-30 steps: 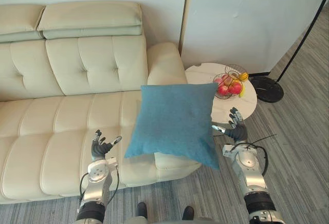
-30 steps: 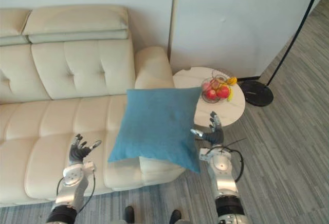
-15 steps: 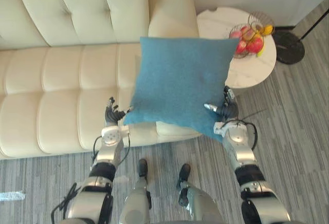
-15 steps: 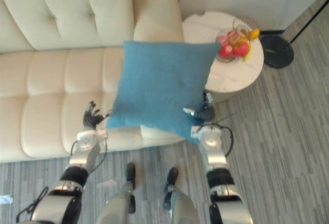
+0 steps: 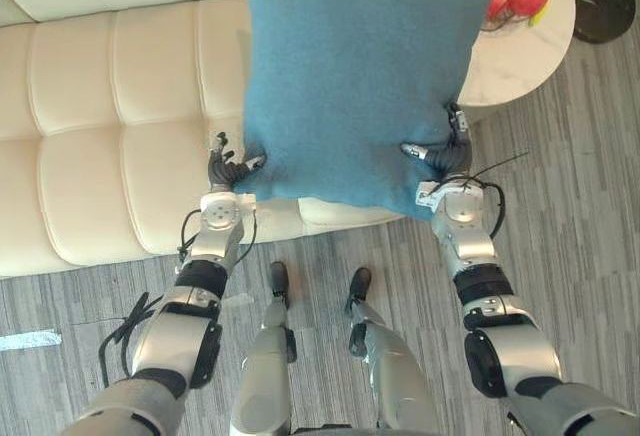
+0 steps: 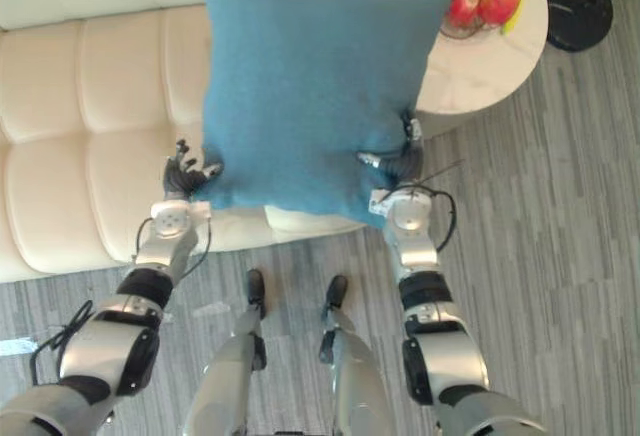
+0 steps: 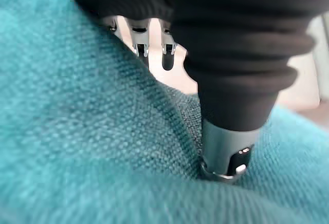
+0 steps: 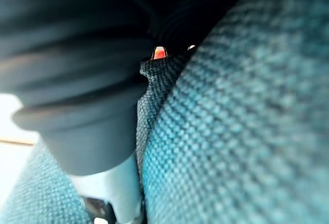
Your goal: Pick up cushions and gather them together orderly.
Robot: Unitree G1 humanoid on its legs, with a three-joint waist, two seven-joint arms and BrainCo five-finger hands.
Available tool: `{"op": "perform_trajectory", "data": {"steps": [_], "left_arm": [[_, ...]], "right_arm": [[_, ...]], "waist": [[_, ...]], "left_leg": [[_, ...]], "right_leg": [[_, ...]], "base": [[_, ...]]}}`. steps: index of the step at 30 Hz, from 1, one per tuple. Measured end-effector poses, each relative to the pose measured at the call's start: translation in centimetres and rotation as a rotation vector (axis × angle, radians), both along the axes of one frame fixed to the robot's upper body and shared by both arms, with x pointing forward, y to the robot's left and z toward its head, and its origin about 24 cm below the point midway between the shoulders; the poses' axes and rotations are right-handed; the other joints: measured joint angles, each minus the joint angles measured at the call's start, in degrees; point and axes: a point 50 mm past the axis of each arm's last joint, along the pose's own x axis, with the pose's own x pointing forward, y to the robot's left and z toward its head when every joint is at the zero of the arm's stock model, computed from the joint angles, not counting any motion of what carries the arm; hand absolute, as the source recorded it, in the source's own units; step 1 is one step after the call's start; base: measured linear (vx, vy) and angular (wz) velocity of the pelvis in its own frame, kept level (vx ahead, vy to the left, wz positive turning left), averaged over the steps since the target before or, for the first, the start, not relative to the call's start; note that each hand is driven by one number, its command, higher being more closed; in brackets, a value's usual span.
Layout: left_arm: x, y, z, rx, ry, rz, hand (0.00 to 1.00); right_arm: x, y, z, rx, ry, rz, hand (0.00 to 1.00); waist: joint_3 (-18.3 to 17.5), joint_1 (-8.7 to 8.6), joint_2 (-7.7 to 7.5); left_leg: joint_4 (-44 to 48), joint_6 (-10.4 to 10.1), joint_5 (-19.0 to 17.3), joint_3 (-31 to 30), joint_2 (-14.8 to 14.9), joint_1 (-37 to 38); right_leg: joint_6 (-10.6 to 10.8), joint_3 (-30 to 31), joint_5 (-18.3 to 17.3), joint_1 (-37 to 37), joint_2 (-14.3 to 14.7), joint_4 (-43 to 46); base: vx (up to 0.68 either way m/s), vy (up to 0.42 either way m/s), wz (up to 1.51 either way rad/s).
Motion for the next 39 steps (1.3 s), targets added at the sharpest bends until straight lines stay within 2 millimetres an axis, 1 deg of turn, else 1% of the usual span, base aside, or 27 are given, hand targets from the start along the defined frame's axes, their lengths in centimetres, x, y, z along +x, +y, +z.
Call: {"op": "perform_trajectory", "data": {"steps": [1, 2, 3, 10, 16, 21, 23, 24, 25, 27, 28, 30, 32, 33, 34, 35, 36, 37, 38, 39], "left_arm": [[0.0, -0.2, 0.0, -0.001, -0.002, -0.005, 0.0], [0.0, -0.3, 0.0, -0.003, -0.003, -0.007, 0.0], [0.0, -0.6, 0.3, -0.008, -0.016, -0.02, 1.0], [0.0, -1.9, 1.4, -0.047, -0.074, -0.055, 1.0], [-0.1, -2.5, 2.7, -0.112, -0.145, -0.064, 1.0], [-0.8, -3.6, 3.0, -0.154, -0.185, -0.104, 1.0], [-1.4, -4.5, 3.1, -0.183, -0.202, -0.136, 1.0], [-1.9, -5.2, 2.6, -0.201, -0.202, -0.156, 1.0], [-2.1, -5.3, 2.5, -0.206, -0.201, -0.161, 1.0], [-3.9, -6.4, 1.2, -0.238, -0.195, -0.202, 1.0], [-4.2, -6.5, 1.0, -0.243, -0.194, -0.206, 1.0], [-6.1, -6.4, -0.7, -0.267, -0.168, -0.21, 1.0], [-7.6, -6.1, -2.0, -0.283, -0.138, -0.2, 1.0], [-8.6, -6.0, -3.0, -0.292, -0.111, -0.197, 1.0], [-9.0, -6.1, -3.3, -0.294, -0.103, -0.199, 1.0], [-9.7, -6.3, -3.9, -0.3, -0.086, -0.208, 1.0], [-10.1, -6.4, -4.2, -0.303, -0.076, -0.211, 1.0], [-10.6, -6.6, -4.8, -0.31, -0.056, -0.215, 1.0], [-11.2, -6.5, -5.3, -0.315, -0.041, -0.21, 1.0], [-11.4, -6.4, -5.4, -0.317, -0.036, -0.207, 1.0]], "right_arm": [[0.0, 0.0, -0.1, 0.001, 0.004, -0.001, 0.0], [0.0, 0.0, -0.1, 0.001, 0.006, -0.002, 1.0], [0.1, 0.0, -0.3, 0.0, 0.012, -0.004, 1.0], [0.1, -0.5, -0.4, 0.042, 0.008, -0.024, 1.0], [0.1, -0.8, -1.1, 0.063, 0.029, -0.03, 1.0], [-0.4, -1.2, -2.6, 0.067, 0.072, -0.044, 1.0], [-1.0, -1.5, -3.7, 0.067, 0.096, -0.058, 1.0], [-1.7, -1.8, -4.5, 0.068, 0.111, -0.068, 1.0], [-1.9, -1.9, -4.8, 0.069, 0.117, -0.07, 1.0], [-3.9, -2.5, -6.8, 0.073, 0.153, -0.092, 1.0], [-4.1, -2.6, -7.1, 0.074, 0.158, -0.094, 1.0], [-5.9, -2.1, -8.9, 0.107, 0.192, -0.093, 1.0], [-7.3, -1.5, -10.0, 0.128, 0.21, -0.085, 1.0], [-8.3, -1.2, -10.8, 0.127, 0.23, -0.076, 1.0], [-8.7, -1.2, -11.1, 0.126, 0.238, -0.075, 1.0], [-9.7, -1.4, -11.6, 0.128, 0.246, -0.081, 1.0], [-10.1, -1.5, -11.7, 0.129, 0.25, -0.085, 1.0], [-10.7, -1.7, -11.9, 0.129, 0.251, -0.091, 1.0], [-11.3, -1.7, -12.1, 0.137, 0.252, -0.094, 1.0], [-11.5, -1.6, -12.1, 0.143, 0.249, -0.095, 1.0]], "waist": [[0.1, 0.01, 0.04], [0.1, 0.01, 0.06], [0.1, 0.04, 0.08], [0.2, 0.03, 0.24], [0.2, 0.11, 0.25], [0.2, 0.33, 0.49], [0.0, 0.32, 0.81], [-0.2, 0.31, 1.18], [-0.3, 0.32, 1.33], [-1.1, 0.26, 2.33], [-1.2, 0.3, 2.45], [-2.1, 0.34, 2.55], [-4.1, 0.35, 2.56], [-6.1, 0.17, 2.63], [-6.7, 0.16, 2.61], [-7.2, 0.05, 2.64], [-7.7, -0.04, 2.73], [-8.5, -0.95, 3.25], [-9.9, -1.67, 2.75], [-10.7, -1.73, 2.28]], "left_leg": [[0.0, 0.0, 0.0, -0.1, 0.0, 0.0], [0.0, 0.0, 0.0, -0.1, 0.0, 0.0], [-0.1, 0.0, 0.1, -0.2, 0.0, 0.0], [-1.0, 0.0, 1.1, -0.8, 0.0, 0.2], [-1.2, -0.1, 1.2, -0.6, -0.1, 1.2], [-2.4, -0.2, 1.3, 0.1, -0.2, 4.7], [-2.8, -0.2, 1.3, -0.1, -0.2, 5.8], [-3.0, -0.2, 1.3, -0.2, -0.3, 6.8], [-3.0, -0.2, 1.3, -0.2, -0.3, 7.1], [-3.0, -0.5, 1.0, -0.8, -0.4, 9.3], [-3.0, -0.4, 0.9, -0.8, -0.4, 9.6], [-3.0, -0.7, 0.1, 0.3, -0.4, 12.7], [-3.0, -0.9, -0.7, 0.9, -0.4, 14.3], [-3.0, -1.0, -1.0, 0.8, -0.5, 15.0], [-3.0, -1.0, -1.1, 0.7, -0.6, 15.4], [-2.9, -1.1, -1.3, 0.1, -0.6, 17.0], [-2.9, -1.1, -1.4, -0.5, -0.6, 17.4], [-2.5, -1.0, -1.5, -2.1, -0.5, 18.0], [-2.5, -1.2, -1.6, -3.8, -0.6, 18.3], [-2.5, -1.2, -1.6, -4.3, -0.9, 18.3]], "right_leg": [[0.0, 0.0, 0.0, 0.0, 0.0, 0.0], [0.0, 0.0, 0.0, 0.0, 0.0, 0.0], [0.0, 0.0, 0.0, 0.0, 0.0, 0.0], [0.0, 0.0, 0.0, 0.0, 0.0, 0.0], [0.0, 0.5, 0.0, 0.9, 0.1, 0.0], [0.3, 1.6, -0.3, 3.4, 0.2, 0.0], [0.5, 1.6, -0.5, 4.5, 0.2, 0.0], [0.8, 1.6, -0.8, 5.6, 0.1, 0.0], [0.9, 1.6, -0.9, 5.9, 0.1, 0.0], [1.1, 1.6, -1.8, 8.4, -0.1, 0.0], [1.1, 1.6, -1.9, 8.7, -0.1, 0.1], [1.2, 2.3, -3.5, 10.5, -0.2, 2.1], [1.2, 2.9, -5.0, 10.8, -0.4, 4.3], [1.3, 2.9, -6.1, 10.9, -0.6, 5.7], [1.3, 2.9, -6.5, 11.1, -0.7, 6.3], [1.7, 3.4, -7.8, 12.7, -0.9, 8.3], [2.2, 5.0, -8.3, 12.6, -0.8, 9.8], [2.5, 11.7, -8.9, 12.6, 0.1, 12.8], [3.7, 17.7, -10.5, 12.7, 0.7, 14.3], [4.3, 19.4, -11.7, 13.0, 0.6, 14.4]], "base": [[0.0, 0.0, 0.0], [0.0, 0.0, 0.0], [0.0, 0.0, 0.0], [0.02, -0.004, 0.04], [0.01, -0.001, -0.01], [0.03, -0.004, -0.05], [0.03, -0.016, 0.05], [0.05, -0.015, 0.08], [0.05, -0.006, 0.11], [0.08, -0.005, 0.16], [0.09, -0.005, 0.08], [0.08, 0.0, -0.11], [0.07, -0.011, -0.14], [0.05, -0.015, -0.03], [0.06, -0.033, 0.15], [0.02, -0.028, 0.2], [0.03, -0.026, 0.53], [0.03, -0.013, 0.74], [0.04, -0.046, 0.79], [0.02, -0.116, 0.63]]}}
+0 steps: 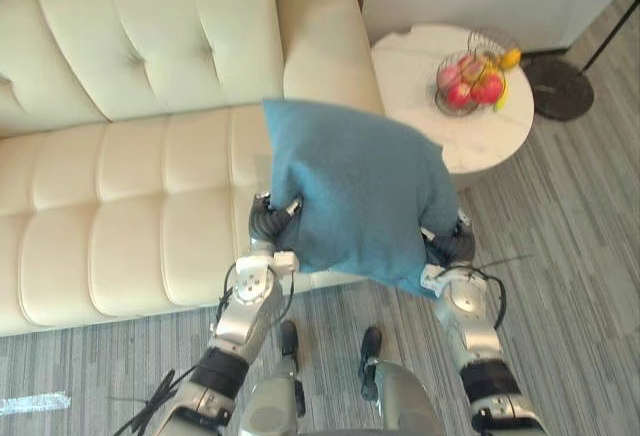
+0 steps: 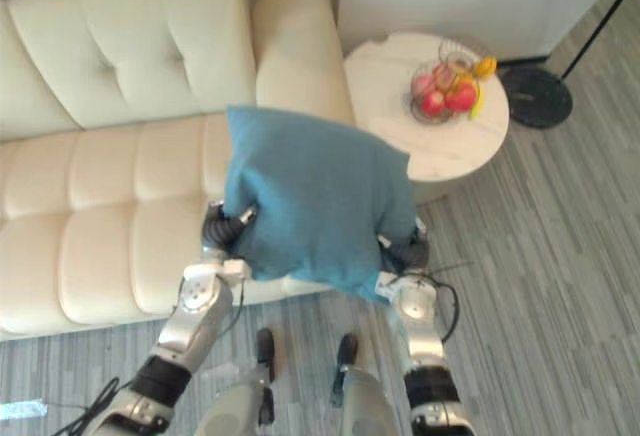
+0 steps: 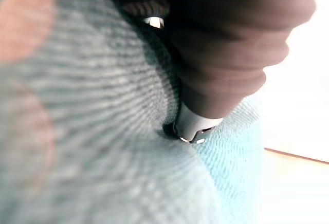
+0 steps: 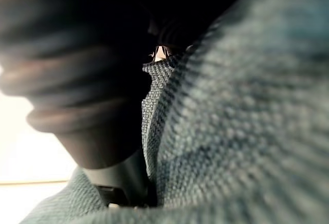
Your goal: Pick up cushions and gather them together orderly.
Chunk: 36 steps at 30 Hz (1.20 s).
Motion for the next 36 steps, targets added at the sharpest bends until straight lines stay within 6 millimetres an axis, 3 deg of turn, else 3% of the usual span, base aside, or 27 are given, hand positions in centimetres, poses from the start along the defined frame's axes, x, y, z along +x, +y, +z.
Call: {"op": "perform_trajectory", "data": {"steps": [1, 4, 7, 8, 9, 10, 11, 13, 14, 16, 17, 18, 19, 20, 22, 24, 25, 26, 27, 28, 29, 30, 31, 32, 33, 34, 36], "left_arm": [[-0.3, 0.1, -0.1, -0.004, 0.002, 0.003, 1.0], [-1.7, -0.3, 0.2, -0.059, -0.014, 0.008, 1.0], [-2.3, -0.7, 1.3, -0.108, -0.068, 0.005, 1.0], [-2.3, -0.9, 1.9, -0.127, -0.097, 0.003, 1.0], [-2.3, -1.0, 2.1, -0.134, -0.104, 0.002, 1.0], [-2.2, -1.4, 2.5, -0.16, -0.121, -0.004, 1.0], [-2.2, -1.6, 2.6, -0.189, -0.129, -0.002, 1.0], [-2.3, -1.7, 2.5, -0.195, -0.128, -0.004, 1.0], [-2.4, -1.8, 2.3, -0.211, -0.116, -0.007, 1.0], [-2.5, -1.8, 2.3, -0.223, -0.119, -0.008, 1.0], [-2.5, -1.9, 2.4, -0.229, -0.13, -0.013, 1.0], [-2.7, -2.2, 1.9, -0.222, -0.113, -0.026, 1.0], [-2.7, -2.3, 1.7, -0.223, -0.101, -0.029, 1.0], [-2.6, -2.6, 1.1, -0.224, -0.071, -0.038, 1.0], [-2.5, -2.6, 0.5, -0.214, -0.045, -0.041, 1.0], [-2.5, -2.7, 0.2, -0.21, -0.021, -0.047, 1.0], [-2.6, -2.9, -1.3, -0.192, 0.053, -0.052, 1.0], [-2.7, -2.8, -1.9, -0.176, 0.087, -0.052, 1.0], [-2.7, -2.7, -2.1, -0.169, 0.096, -0.053, 1.0], [-2.7, -2.2, -2.4, -0.137, 0.108, -0.056, 1.0], [-2.8, -2.0, -2.4, -0.127, 0.108, -0.058, 1.0], [-2.9, -1.8, -2.6, -0.118, 0.115, -0.058, 1.0], [-2.9, -1.7, -2.5, -0.112, 0.108, -0.061, 1.0], [-2.8, -1.7, -2.3, -0.106, 0.092, -0.071, 1.0], [-2.7, -1.6, -2.5, -0.093, 0.102, -0.078, 1.0], [-2.8, -1.7, -2.5, -0.093, 0.103, -0.084, 1.0], [-2.9, -2.1, -2.5, -0.091, 0.105, -0.11, 1.0]], "right_arm": [[-0.2, 0.2, 0.3, 0.008, -0.02, 0.0, 1.0], [-0.5, 0.2, 1.5, 0.008, -0.076, 0.001, 1.0], [-1.1, 0.4, 2.8, 0.007, -0.134, -0.005, 1.0], [-1.1, 0.4, 3.5, 0.005, -0.171, -0.008, 1.0], [-1.2, 0.3, 3.7, 0.004, -0.181, -0.011, 1.0], [-1.2, 0.1, 4.2, -0.005, -0.204, -0.028, 1.0], [-1.0, 0.0, 4.6, -0.012, -0.22, -0.034, 1.0], [-0.7, 0.0, 5.0, -0.018, -0.235, -0.03, 1.0], [-0.7, -0.2, 5.0, -0.028, -0.234, -0.03, 1.0], [-0.6, -0.1, 4.9, -0.025, -0.232, -0.03, 1.0], [-0.4, 0.0, 5.0, -0.02, -0.24, -0.033, 1.0], [-0.4, -0.1, 4.8, -0.021, -0.23, -0.039, 1.0], [-0.4, -0.2, 4.7, -0.022, -0.223, -0.042, 1.0], [-0.4, -0.5, 4.2, -0.018, -0.204, -0.059, 1.0], [-0.4, -0.5, 3.8, -0.016, -0.186, -0.062, 1.0], [-0.5, -0.6, 3.4, -0.013, -0.169, -0.068, 1.0], [-0.8, -0.8, 2.3, -0.011, -0.113, -0.074, 1.0], [-1.0, -0.8, 1.8, -0.007, -0.088, -0.076, 1.0], [-1.0, -0.7, 1.6, -0.005, -0.081, -0.076, 1.0], [-1.3, -0.4, 1.0, 0.017, -0.059, -0.078, 1.0], [-1.6, -0.4, 0.7, 0.022, -0.046, -0.078, 1.0], [-1.7, -0.1, 0.3, 0.031, -0.032, -0.072, 1.0], [-1.8, 0.0, 0.2, 0.04, -0.032, -0.072, 1.0], [-1.9, -0.3, 0.3, 0.034, -0.036, -0.066, 1.0], [-2.1, -0.3, -0.2, 0.042, -0.019, -0.06, 1.0], [-2.1, -0.4, -0.2, 0.038, -0.017, -0.06, 1.0], [-2.4, -0.8, -0.4, 0.023, -0.007, -0.059, 1.0]], "waist": [[-0.7, 0.33, -0.79], [-2.5, 0.2, 1.93], [-3.6, 0.82, 3.53], [-4.5, 0.53, 4.48], [-5.0, 0.17, 4.82], [-5.5, -0.63, 4.77], [-5.4, 0.01, 4.38], [-6.1, 0.47, 5.51], [-7.2, 0.12, 7.03], [-8.3, -0.23, 6.13], [-8.4, -0.27, 4.84], [-8.7, -0.28, 5.35], [-9.1, -0.39, 5.88], [-9.1, -1.66, 5.22], [-9.5, -2.11, 3.97], [-8.7, -2.81, 2.91], [-8.3, -2.54, 2.37], [-8.0, -2.52, 2.33], [-7.5, -2.59, 2.34], [-6.0, -3.72, 2.22], [-5.5, -4.28, 2.04], [-5.5, -4.57, 1.78], [-5.3, -4.9, 1.43], [-5.0, -4.9, 1.54], [-4.6, -4.79, 0.03], [-4.5, -4.91, 0.26], [-4.5, -5.35, 0.69]], "left_leg": [[0.0, -0.2, 0.2, -1.1, -0.8, 0.1], [-0.5, -1.1, 1.8, -5.3, -0.5, -0.2], [0.1, -1.6, 3.0, -9.5, -0.7, -1.2], [0.5, -0.2, 1.5, -8.0, -0.8, -3.5], [1.1, 0.6, 0.5, -5.3, -0.2, -4.4], [3.5, 3.4, -3.2, 3.6, 1.0, -5.9], [6.6, 3.9, -4.5, 13.2, 3.0, -6.4], [10.9, 5.6, -6.2, 20.2, 5.5, -7.1], [12.2, 6.7, -4.9, 23.0, 6.8, -7.5], [13.1, 7.1, -7.8, 27.2, 6.6, -7.6], [19.3, 9.4, -9.8, 31.5, 8.3, -9.0], [24.9, 8.9, -10.0, 33.0, 10.8, -8.7], [25.3, 8.1, -9.8, 33.1, 11.4, -7.9], [25.1, 5.2, -10.2, 32.3, 9.7, -8.1], [26.0, 6.4, -11.6, 31.1, 7.4, -10.9], [27.7, 6.8, -13.6, 30.0, 6.4, -12.3], [28.8, 7.2, -15.7, 29.0, 5.6, -11.7], [27.9, 7.2, -16.2, 28.3, 4.6, -10.4], [27.2, 7.3, -16.3, 28.1, 4.3, -9.7], [23.2, 7.2, -16.4, 25.5, 2.1, -6.8], [19.1, 6.3, -16.0, 24.9, 0.6, -4.7], [14.0, 5.2, -15.6, 25.0, -1.2, -2.1], [15.2, 6.3, -15.6, 24.3, -1.9, -2.1], [17.2, 7.3, -16.2, 19.5, -1.6, -0.6], [15.2, 7.2, -15.6, 18.6, -4.5, 1.3], [14.9, 7.2, -15.6, 18.3, -4.6, 1.4], [12.5, 7.1, -15.6, 15.2, -6.1, 3.2]], "right_leg": [[0.1, 0.8, -2.5, 1.4, -0.7, -0.9], [-0.1, -3.8, -2.6, 3.7, -0.5, -2.3], [-0.7, -8.7, -3.1, 5.4, -1.1, -2.1], [-0.9, -12.3, -3.3, 5.6, -2.0, -1.8], [-0.9, -14.0, -3.3, 5.8, -2.3, -2.0], [-1.0, -17.1, -3.0, 7.0, -3.9, -2.9], [-1.0, -18.6, -2.9, 7.7, -6.0, -2.8], [-0.4, -19.9, -3.3, 8.4, -6.5, -2.0], [0.0, -20.6, -3.6, 9.1, -6.4, -0.8], [1.0, -21.7, -2.7, 10.3, -8.5, -3.0], [2.4, -22.7, -2.4, 10.7, -10.8, -5.5], [3.5, -23.1, -1.7, 11.6, -10.8, -6.4], [3.9, -23.4, -1.5, 12.1, -10.5, -6.7], [5.2, -24.5, -0.3, 13.7, -11.8, -8.2], [6.1, -25.8, 1.8, 13.5, -13.4, -10.4], [6.0, -26.5, 1.9, 13.3, -14.6, -8.9], [4.6, -25.1, 2.8, 11.0, -16.4, -1.4], [1.6, -22.7, 4.3, 8.3, -17.4, 5.3], [0.7, -21.4, 4.4, 7.0, -17.6, 7.8], [1.2, -12.7, -0.2, 2.9, -13.9, 16.3], [1.9, -10.8, -1.6, 1.1, -11.0, 17.4], [1.8, -9.9, -2.5, -1.0, -8.5, 16.3], [1.5, -10.5, -2.8, -1.9, -8.1, 15.5], [0.9, -12.5, -3.3, -3.8, -5.8, 13.8], [0.2, -11.6, -2.7, -4.8, -4.8, 7.2], [0.0, -11.7, -2.0, -5.1, -3.8, 4.8], [0.1, -10.0, 5.2, -5.7, -0.3, -7.1]], "base": [[-0.04, -0.142, 0.49], [-0.04, -0.075, 0.73], [-0.03, -0.036, 0.8], [-0.07, -0.016, 1.16], [-0.08, -0.008, 1.57], [-0.08, 0.077, 1.36], [-0.06, 0.09, 1.22], [-0.01, 0.059, 0.56], [0.02, 0.077, 0.68], [0.04, 0.199, 0.59], [0.06, 0.286, 0.34], [0.05, 0.247, 0.27], [0.11, 0.238, 0.42], [0.08, 0.156, 0.37], [0.08, 0.283, 0.49], [0.06, 0.318, 0.48], [0.05, 0.294, 0.34], [0.05, 0.306, 0.3], [0.05, 0.289, 0.56], [0.09, 0.292, 0.72], [0.11, 0.267, 0.85], [0.15, 0.158, 0.56], [0.28, 0.084, 0.43], [0.45, 0.041, 0.53], [0.38, -0.007, 0.46], [0.37, -0.002, 0.5], [0.3, -0.009, 0.62]]}}
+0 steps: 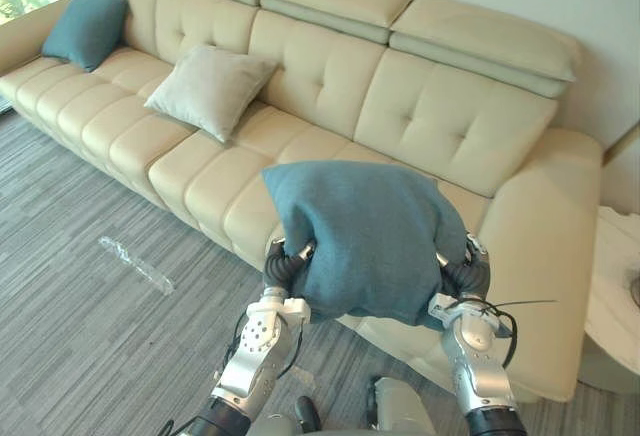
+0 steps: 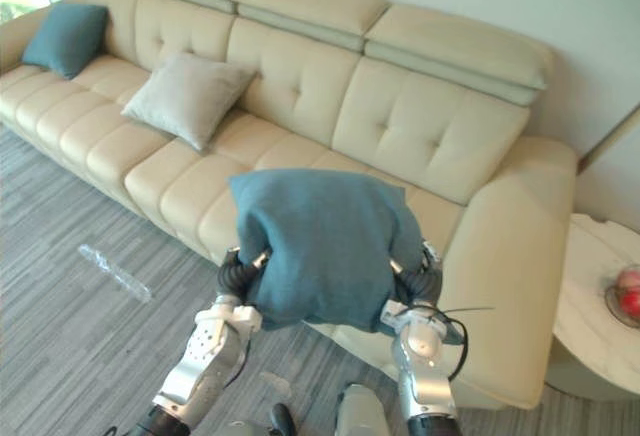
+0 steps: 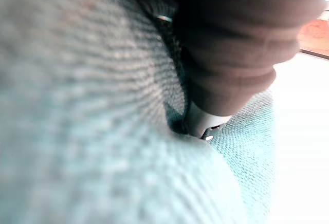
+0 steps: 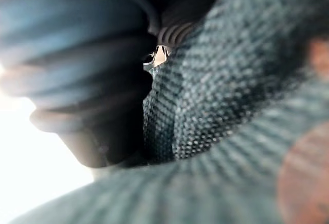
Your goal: Pick up cushions and gather them together orderly.
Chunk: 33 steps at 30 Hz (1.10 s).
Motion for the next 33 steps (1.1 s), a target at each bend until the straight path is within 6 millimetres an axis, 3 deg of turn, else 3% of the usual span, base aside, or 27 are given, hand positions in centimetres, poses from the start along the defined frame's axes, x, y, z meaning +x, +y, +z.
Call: {"op": "perform_trajectory", "data": {"steps": [2, 3, 4, 5, 7, 9, 10, 11, 13, 16, 17, 18, 19, 20, 22, 24, 26, 29, 33], "left_arm": [[-0.2, -0.6, -0.1, 0.001, 0.003, -0.03, 1.0], [-0.3, -0.9, -0.1, -0.004, 0.002, -0.043, 1.0], [-0.4, -1.0, -0.1, -0.008, 0.006, -0.043, 1.0], [-0.4, -1.2, 0.0, -0.014, 0.0, -0.044, 1.0], [-0.4, -1.2, 0.0, -0.025, 0.002, -0.036, 1.0], [-1.3, -1.0, 0.3, -0.067, 0.001, -0.012, 1.0], [-1.5, -1.0, 0.5, -0.075, -0.003, -0.009, 1.0], [-2.0, -1.1, 0.8, -0.099, -0.013, -0.009, 1.0], [-1.9, -1.5, 1.5, -0.133, -0.042, -0.016, 1.0], [-2.0, -1.6, 1.7, -0.143, -0.051, -0.014, 1.0], [-2.0, -1.5, 1.6, -0.141, -0.049, -0.007, 1.0], [-2.0, -1.4, 1.6, -0.141, -0.048, -0.006, 1.0], [-2.3, -1.1, 1.1, -0.124, -0.028, -0.003, 1.0], [-2.5, -1.0, 1.0, -0.123, -0.022, -0.001, 1.0], [-2.5, -1.0, 0.9, -0.121, -0.018, -0.001, 1.0], [-2.6, -1.0, 0.8, -0.121, -0.014, -0.001, 1.0], [-2.6, -1.0, 0.8, -0.12, -0.014, -0.001, 1.0], [-2.5, -0.6, 0.8, -0.107, -0.016, 0.004, 1.0], [-2.5, 0.4, -0.1, -0.053, 0.008, 0.018, 1.0]], "right_arm": [[-1.0, -0.4, -0.4, -0.01, 0.019, -0.01, 1.0], [-1.5, -0.7, -0.3, -0.014, 0.018, -0.018, 1.0], [-1.6, -0.7, -0.3, -0.015, 0.018, -0.02, 1.0], [-1.9, -0.7, 0.1, -0.007, 0.0, -0.027, 1.0], [-2.2, -0.5, 0.9, -0.001, -0.033, -0.028, 1.0], [-3.4, -0.4, 3.5, -0.011, -0.14, -0.029, 1.0], [-3.5, -0.4, 4.0, -0.013, -0.161, -0.028, 1.0], [-3.5, -0.3, 5.1, -0.017, -0.221, -0.025, 1.0], [-3.3, -0.1, 6.3, -0.015, -0.293, -0.021, 1.0], [-3.1, 0.0, 6.6, -0.01, -0.312, -0.023, 1.0], [-3.0, 0.1, 6.1, -0.005, -0.293, -0.024, 1.0], [-2.9, 0.1, 5.9, -0.004, -0.285, -0.024, 1.0], [-2.8, 0.3, 4.6, 0.022, -0.231, -0.031, 1.0], [-3.1, 0.5, 4.0, 0.042, -0.196, -0.04, 1.0], [-3.1, 0.8, 3.8, 0.062, -0.19, -0.046, 1.0], [-3.1, 0.9, 3.7, 0.063, -0.187, -0.046, 1.0], [-3.1, 0.9, 3.6, 0.06, -0.184, -0.044, 1.0], [-2.6, 1.1, 2.5, 0.062, -0.142, -0.033, 1.0], [-1.4, 1.5, -0.1, 0.055, -0.03, 0.023, 1.0]], "waist": [[-0.5, -0.57, -0.69], [-0.6, -0.76, -0.3], [-0.7, -0.82, 0.37], [-1.5, -0.59, 1.79], [-1.5, 0.23, 1.87], [-0.9, 2.31, 1.36], [-1.0, 2.56, 1.3], [-1.2, 3.22, 1.41], [-1.2, 4.64, 1.06], [-1.3, 5.12, 1.24], [-1.5, 5.74, 1.62], [-1.7, 5.85, 1.92], [-2.1, 6.06, 0.99], [-2.8, 5.67, -0.41], [-2.8, 5.4, -1.43], [-2.9, 5.54, -1.77], [-2.9, 5.48, -1.84], [-3.1, 5.41, -2.32], [-3.4, 4.28, -2.66]], "left_leg": [[-0.9, -0.5, -0.7, -3.4, -1.8, 1.5], [-0.2, -0.9, -2.0, -5.7, -1.9, 2.2], [0.3, -1.1, -2.2, -5.9, -1.4, 2.2], [3.4, -2.6, -3.1, -6.9, 0.4, 1.1], [12.2, -3.7, -3.9, -5.3, 3.0, -1.4], [35.9, -3.3, -3.1, -0.4, 9.9, -7.2], [38.0, -3.2, -3.6, 0.1, 11.0, -7.7], [41.0, -3.1, -5.7, 0.8, 14.3, -9.6], [36.3, -3.3, -7.5, 0.7, 16.2, -11.9], [24.3, -4.5, -6.8, -4.8, 14.5, -12.1], [14.2, -7.3, -4.1, -11.6, 12.2, -10.7], [12.2, -8.7, -2.4, -13.0, 11.9, -10.5], [11.8, -8.9, 1.6, -12.6, 10.1, -8.5], [12.8, -7.5, 0.6, -9.8, 9.3, -8.3], [14.7, -5.8, -0.7, -6.7, 8.5, -8.3], [16.1, -4.8, -2.6, -3.3, 8.2, -7.3], [16.1, -4.5, -3.9, -0.9, 8.2, -5.6], [13.1, -4.5, -4.7, 4.3, 8.5, -1.9], [7.4, -5.7, -3.3, 8.6, 8.0, 0.8]], "right_leg": [[-1.9, 1.6, 4.5, 0.2, -0.4, -1.6], [-3.6, 0.8, 5.7, 1.0, -0.8, -0.8], [-3.5, 0.2, 5.5, 1.0, -0.5, -0.4], [-4.6, -2.6, 4.5, 2.3, -0.1, -0.3], [-4.9, -3.8, 4.1, 4.9, 0.8, -1.1], [-6.4, -2.7, 0.3, 12.8, 2.3, -2.9], [-6.6, -2.3, -0.6, 13.7, 2.4, -3.0], [-6.7, -1.4, -1.7, 15.4, 2.7, -3.1], [-6.1, 1.2, -2.4, 16.2, 1.7, -3.5], [-4.2, 4.9, -4.2, 17.6, 0.5, -4.0], [-2.3, 8.1, -5.4, 17.3, 0.3, -3.2], [-1.7, 8.8, -5.7, 17.2, 0.5, -3.0], [-0.4, 11.9, -6.1, 17.3, -0.5, -2.8], [0.4, 13.4, -5.5, 17.3, -2.1, -3.5], [2.1, 15.2, -4.5, 16.6, -3.6, -3.8], [3.4, 17.3, -3.3, 15.2, -4.4, -2.7], [3.5, 18.4, -3.3, 13.4, -4.3, -0.1], [3.1, 13.9, -2.7, 7.7, -4.0, 7.1], [-1.0, -2.5, -0.3, 6.5, -5.3, 1.3]], "base": [[0.41, -0.101, 1.0], [0.32, -0.106, 0.95], [0.45, -0.142, 0.8], [0.44, -0.152, 0.52], [0.4, -0.163, 0.39], [0.39, -0.127, 0.02], [0.41, -0.027, -0.27], [0.31, 0.002, -0.38], [0.25, 0.056, -0.52], [0.18, 0.221, -0.54], [0.22, 0.417, -0.84], [0.23, 0.435, -1.14], [0.22, 0.341, -0.88], [0.24, 0.314, -0.81], [0.2, 0.295, -0.65], [0.13, 0.249, -0.85], [0.08, 0.188, -0.91], [0.04, 0.092, -1.09], [0.0, -0.007, -0.96]]}}
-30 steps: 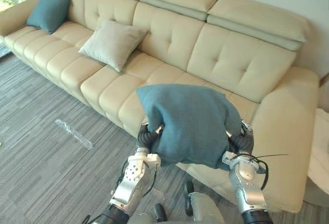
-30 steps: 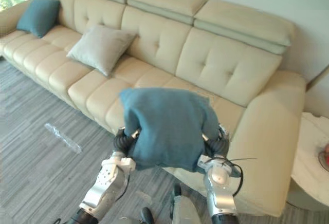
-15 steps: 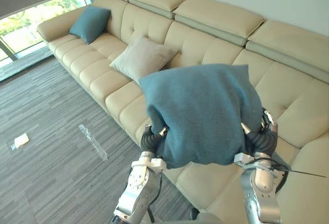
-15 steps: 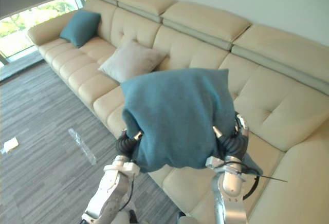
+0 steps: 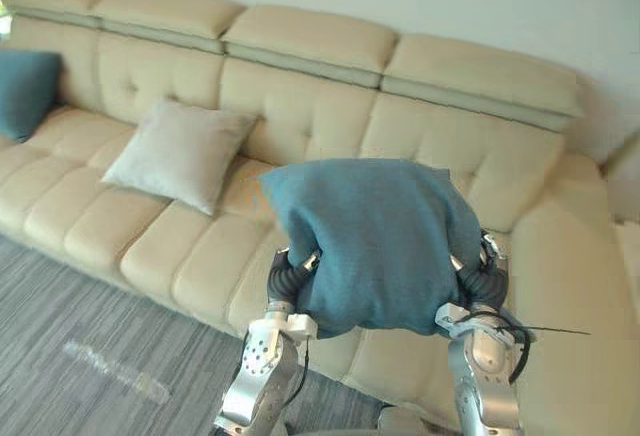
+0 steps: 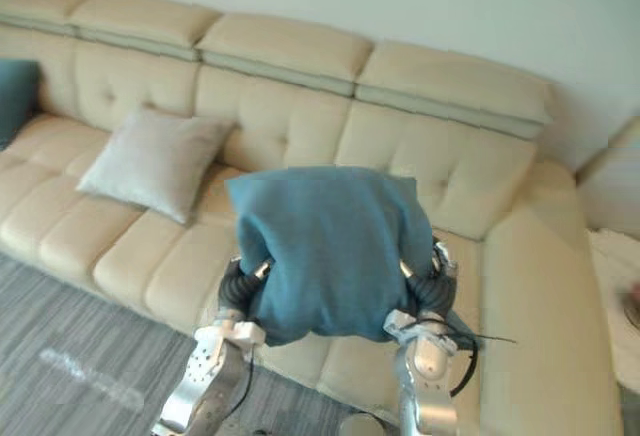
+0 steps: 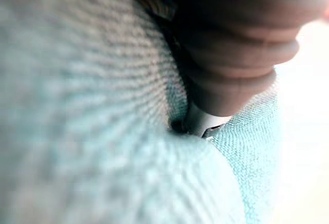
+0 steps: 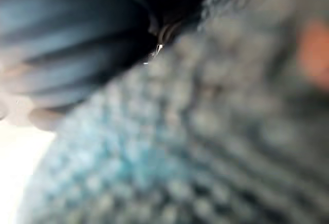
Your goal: Pick up cushions and gather them together orderly.
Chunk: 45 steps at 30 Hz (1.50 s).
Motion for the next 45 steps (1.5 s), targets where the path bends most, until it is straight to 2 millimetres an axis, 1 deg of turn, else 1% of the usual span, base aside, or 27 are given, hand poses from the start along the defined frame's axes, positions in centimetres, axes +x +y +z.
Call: {"op": "perform_trajectory", "data": {"steps": [1, 2, 3, 5, 7, 8, 9, 10, 11, 12, 14, 15, 16, 17, 18, 19, 20, 21, 23, 27, 32, 37, 39, 41, 43, 44, 45], "left_arm": [[0.0, 0.0, -0.1, 0.002, 0.004, 0.0, 1.0], [-0.1, 0.0, -0.5, 0.008, 0.022, -0.002, 1.0], [-0.1, -0.1, -0.7, 0.012, 0.036, -0.005, 1.0], [-0.2, -0.2, -1.1, 0.017, 0.057, -0.014, 1.0], [-0.4, -0.3, -1.3, 0.016, 0.064, -0.025, 1.0], [-0.5, -0.3, -1.4, 0.014, 0.067, -0.031, 1.0], [-0.7, -0.3, -1.4, 0.007, 0.069, -0.03, 1.0], [-1.3, -0.4, -1.2, -0.021, 0.07, -0.016, 1.0], [-1.5, -0.4, -1.1, -0.028, 0.07, -0.013, 1.0], [-1.6, -0.5, -0.7, -0.04, 0.049, -0.017, 1.0], [-1.4, -0.8, 0.3, -0.064, -0.001, -0.019, 1.0], [-1.4, -0.8, 0.5, -0.07, -0.007, -0.018, 1.0], [-1.4, -0.8, 0.6, -0.073, -0.015, -0.015, 1.0], [-1.3, -0.6, 0.6, -0.067, -0.013, -0.009, 1.0], [-1.4, -0.5, 0.5, -0.061, -0.012, -0.009, 1.0], [-1.4, -0.5, 0.5, -0.062, -0.011, -0.009, 1.0], [-1.4, -0.4, 0.2, -0.052, -0.001, -0.008, 1.0], [-1.5, -0.2, -0.1, -0.041, 0.01, -0.008, 1.0], [-1.5, -0.1, -0.2, -0.034, 0.014, -0.011, 1.0], [-1.7, 0.0, -0.7, -0.01, 0.032, -0.024, 1.0], [-1.5, 0.0, -0.9, 0.023, 0.03, -0.036, 1.0], [-0.7, 0.4, -0.8, 0.1, 0.009, -0.041, 1.0], [0.5, 0.4, 0.2, 0.11, -0.031, -0.021, 1.0], [2.4, 0.5, 2.0, 0.126, -0.107, 0.012, 1.0], [5.5, 0.5, 5.8, 0.181, -0.263, 0.052, 1.0], [6.1, 0.5, 6.5, 0.188, -0.291, 0.065, 1.0], [7.9, 0.5, 9.0, 0.213, -0.376, 0.104, 1.0]], "right_arm": [[0.1, -0.1, -0.2, -0.004, 0.008, 0.003, 1.0], [0.1, -0.5, -0.6, -0.025, 0.035, 0.01, 1.0], [-0.1, -0.8, -1.0, -0.036, 0.058, 0.013, 1.0], [-0.5, -0.9, -1.4, -0.037, 0.08, 0.009, 1.0], [-1.2, -1.0, -1.9, -0.033, 0.104, 0.002, 1.0], [-1.7, -1.0, -1.9, -0.029, 0.106, -0.003, 1.0], [-2.2, -1.1, -1.5, -0.03, 0.093, -0.008, 1.0], [-2.7, -1.2, -0.3, -0.042, 0.048, -0.012, 1.0], [-2.8, -1.2, -0.1, -0.044, 0.038, -0.013, 1.0], [-2.7, -1.1, 0.8, -0.044, 0.0, -0.012, 1.0], [-2.3, -1.0, 1.8, -0.051, -0.051, -0.011, 1.0], [-2.2, -1.0, 2.0, -0.051, -0.058, -0.01, 1.0], [-1.9, -0.9, 2.2, -0.049, -0.07, -0.009, 1.0], [-1.4, -0.8, 2.1, -0.051, -0.072, -0.004, 1.0], [-1.0, -0.8, 1.9, -0.056, -0.062, 0.002, 1.0], [-0.8, -0.8, 1.7, -0.063, -0.053, 0.006, 1.0], [-0.7, -0.7, 1.0, -0.06, -0.022, 0.012, 1.0], [-1.2, -0.3, 0.3, -0.046, 0.01, 0.014, 1.0], [-1.3, -0.3, 0.2, -0.047, 0.019, 0.012, 1.0], [-1.4, -0.3, 0.1, -0.063, 0.025, 0.014, 1.0], [-1.3, -0.5, -0.8, -0.124, 0.071, 0.027, 1.0], [0.2, -0.3, -0.7, -0.223, 0.087, 0.054, 1.0], [1.5, 0.0, 0.6, -0.253, 0.034, 0.041, 1.0], [3.5, 0.5, 2.8, -0.275, -0.056, 0.029, 1.0], [6.5, 0.9, 7.0, -0.337, -0.209, 0.0, 1.0], [7.2, 0.9, 7.9, -0.347, -0.236, -0.006, 1.0], [8.9, 1.0, 10.4, -0.377, -0.31, -0.03, 1.0]], "waist": [[0.0, -0.18, 0.07], [0.2, -1.24, 0.68], [0.4, -1.82, 0.98], [0.4, -2.42, 1.1], [0.8, -2.31, 0.86], [1.4, -1.95, 1.04], [1.9, -1.4, 1.74], [1.7, -0.26, 3.95], [1.4, -0.05, 4.36], [1.2, 0.64, 4.07], [1.0, 0.97, 3.73], [1.1, 0.97, 3.62], [1.4, 1.13, 3.03], [1.6, 1.29, 2.26], [1.4, 1.35, 2.44], [1.1, 1.44, 3.21], [0.4, 2.13, 3.55], [-0.5, 2.38, 2.06], [-1.0, 1.64, 0.63], [-1.2, 1.26, 0.7], [-1.3, 1.18, 0.75], [-1.0, 1.22, 0.77], [-0.1, 1.24, 0.74], [2.1, 1.43, 0.33], [4.8, 1.7, 0.26], [4.8, 1.71, 0.25], [5.9, 2.02, 0.32]], "left_leg": [[-0.6, 0.0, 0.4, -0.2, -0.2, 0.0], [-2.5, -0.2, 1.8, -2.0, -0.3, 0.0], [-3.5, -0.6, 2.2, -4.2, -0.1, 0.3], [-2.3, -0.8, 2.1, -4.8, 0.9, 0.6], [3.9, -1.1, 1.8, -5.0, 2.8, -0.3], [10.5, -1.3, 1.7, -5.6, 4.6, -1.3], [18.1, -1.2, 1.7, -6.6, 6.8, -2.8], [27.9, -0.4, 2.6, -8.6, 10.1, -5.9], [29.5, -0.3, 3.4, -9.4, 10.6, -6.7], [32.4, 0.7, 6.0, -11.2, 10.3, -8.9], [26.4, 1.0, -0.6, -14.3, 7.3, -9.1], [24.3, 1.0, -1.8, -15.3, 6.5, -9.2], [18.9, 0.7, -3.3, -19.2, 3.7, -9.0], [11.4, -0.5, -2.8, -24.5, 0.4, -8.7], [5.2, -1.2, -0.7, -26.9, -0.5, -7.5], [1.7, -0.6, 1.5, -26.9, -0.1, -7.1], [0.4, -2.6, 4.7, -25.9, 0.4, -6.3], [-0.9, -1.9, 5.0, -24.4, -1.1, -5.8], [-2.3, -1.3, 5.4, -23.2, -2.8, -5.8], [-5.1, -0.4, 6.0, -22.1, -5.0, -3.6], [-7.5, -0.1, 7.4, -23.9, -4.8, -4.4], [-11.8, -0.8, 10.6, -25.8, -4.2, -7.4], [-12.5, -1.1, 12.0, -26.3, -3.8, -9.6], [-12.6, -1.3, 13.0, -26.4, -3.3, -11.7], [-13.1, -1.5, 14.7, -26.5, -2.9, -15.5], [-13.3, -1.6, 15.1, -26.4, -2.8, -16.5], [-14.0, -1.7, 16.3, -26.3, -2.4, -18.3]], "right_leg": [[0.0, -0.4, 0.4, 0.2, 0.1, -1.3], [0.1, 0.1, 3.0, 1.8, 1.2, -5.5], [-0.2, 0.3, 3.9, 2.4, 2.0, -7.4], [-0.5, 0.3, 3.7, 3.3, 2.8, -7.7], [-1.0, 0.3, 3.0, 5.3, 3.4, -7.9], [-1.5, 0.5, 2.0, 7.1, 3.8, -7.7], [-1.9, 1.1, 0.5, 8.6, 4.5, -7.1], [-2.1, 2.7, -1.2, 9.1, 6.9, -6.1], [-2.2, 3.0, -1.3, 9.2, 7.3, -6.3], [-2.6, 4.7, -1.2, 9.9, 6.9, -7.1], [-3.0, 7.2, -0.9, 8.7, 6.2, -7.3], [-3.3, 8.0, -0.7, 8.6, 6.2, -7.4], [-3.4, 9.6, -0.6, 8.6, 5.8, -7.7], [-3.3, 10.7, -0.6, 8.6, 5.2, -8.2], [-2.1, 11.2, -0.2, 8.7, 5.2, -8.8], [-1.4, 11.5, 0.0, 8.7, 5.8, -9.2], [-0.2, 12.8, 0.7, 9.0, 6.2, -10.0], [1.1, 13.4, 2.0, 9.3, 4.5, -11.7], [1.9, 13.6, 1.9, 8.5, 2.7, -12.2], [2.2, 13.5, 2.0, 9.5, 0.5, -13.2], [2.2, 11.6, 2.0, 8.7, 0.9, -14.0], [1.5, 10.2, 3.1, 4.6, 2.1, -14.6], [1.2, 9.9, 4.2, 2.3, 2.6, -14.6], [1.1, 9.8, 5.2, 0.3, 3.1, -14.7], [1.1, 9.9, 7.0, -3.8, 3.5, -14.6], [1.0, 9.9, 7.4, -5.0, 3.6, -14.6], [1.1, 10.0, 8.3, -7.1, 3.8, -14.6]], "base": [[0.02, -0.115, -0.57], [0.04, -0.14, -0.34], [0.04, -0.121, -0.28], [0.06, -0.11, -0.13], [0.05, -0.12, -0.07], [0.02, -0.1, -0.18], [-0.01, -0.119, -0.5], [0.01, -0.056, -0.53], [0.05, -0.021, -0.67], [0.13, -0.013, -0.55], [0.12, -0.001, -0.45], [0.08, 0.074, -0.31], [0.08, 0.118, -0.43], [0.09, 0.154, -0.57], [0.06, 0.132, -0.57], [0.1, 0.175, -0.66], [0.19, 0.21, -0.66], [0.21, 0.208, -0.47], [0.2, 0.198, -0.13], [0.12, 0.111, -0.09], [0.03, -0.037, 0.16], [-0.08, -0.07, 0.12], [-0.12, -0.053, 0.07], [-0.17, -0.041, -0.02], [-0.19, -0.035, 0.0], [-0.21, -0.054, -0.03], [-0.19, -0.059, -0.04]]}}
